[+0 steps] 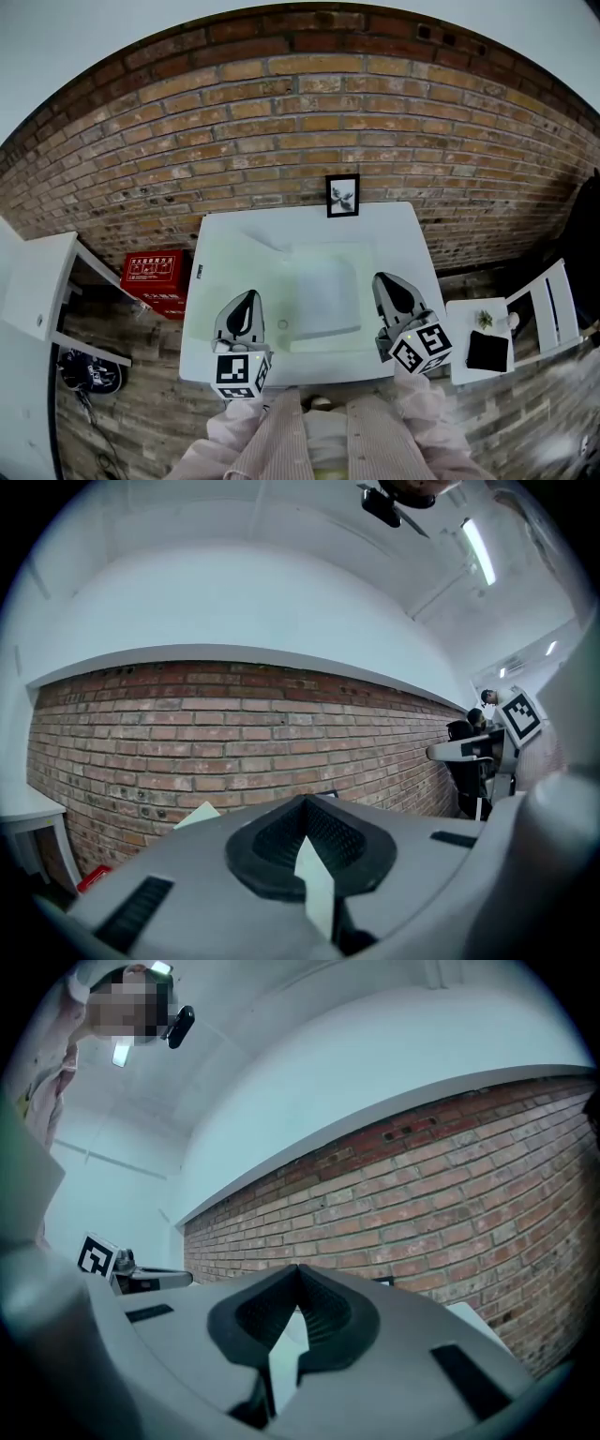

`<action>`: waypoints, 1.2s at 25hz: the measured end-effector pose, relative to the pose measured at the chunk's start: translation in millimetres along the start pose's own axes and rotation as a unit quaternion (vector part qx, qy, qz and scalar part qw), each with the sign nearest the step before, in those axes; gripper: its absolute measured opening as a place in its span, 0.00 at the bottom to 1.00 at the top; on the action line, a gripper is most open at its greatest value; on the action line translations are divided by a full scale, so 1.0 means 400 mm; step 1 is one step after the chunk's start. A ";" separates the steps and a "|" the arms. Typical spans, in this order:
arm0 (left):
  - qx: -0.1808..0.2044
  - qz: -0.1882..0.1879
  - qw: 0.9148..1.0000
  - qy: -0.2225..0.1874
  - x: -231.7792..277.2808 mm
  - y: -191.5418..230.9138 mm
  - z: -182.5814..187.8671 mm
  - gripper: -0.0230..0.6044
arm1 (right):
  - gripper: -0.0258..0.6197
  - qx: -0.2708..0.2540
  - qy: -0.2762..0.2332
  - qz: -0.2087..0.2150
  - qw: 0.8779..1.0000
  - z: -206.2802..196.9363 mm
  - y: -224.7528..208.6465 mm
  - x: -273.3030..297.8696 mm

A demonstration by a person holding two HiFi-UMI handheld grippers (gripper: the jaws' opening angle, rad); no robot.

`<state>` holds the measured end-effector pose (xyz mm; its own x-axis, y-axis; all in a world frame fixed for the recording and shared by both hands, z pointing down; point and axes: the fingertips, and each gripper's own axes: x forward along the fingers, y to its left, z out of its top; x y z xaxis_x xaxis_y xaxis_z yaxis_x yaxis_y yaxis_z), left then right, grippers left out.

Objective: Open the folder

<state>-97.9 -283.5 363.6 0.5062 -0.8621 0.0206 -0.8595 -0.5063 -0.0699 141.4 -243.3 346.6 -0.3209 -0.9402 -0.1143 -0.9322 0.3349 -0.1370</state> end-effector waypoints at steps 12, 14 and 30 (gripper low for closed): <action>-0.006 -0.006 1.000 -0.018 0.018 -0.005 0.023 0.03 | 0.05 -0.004 -0.006 -0.015 1.000 0.013 -0.014 0.002; -0.007 -0.006 1.000 -0.015 0.018 -0.004 0.018 0.02 | 0.04 -0.004 -0.004 -0.018 1.000 0.008 -0.017 0.001; -0.008 -0.002 1.000 -0.005 0.017 0.005 0.001 0.03 | 0.05 -0.012 0.005 -0.043 0.999 -0.020 -0.039 -0.015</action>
<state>-96.3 -290.3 363.0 0.5110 -0.8595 0.0103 -0.8581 -0.5108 -0.0535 156.6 -243.6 357.4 -0.2413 -0.9660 -0.0928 -0.9600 0.2516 -0.1232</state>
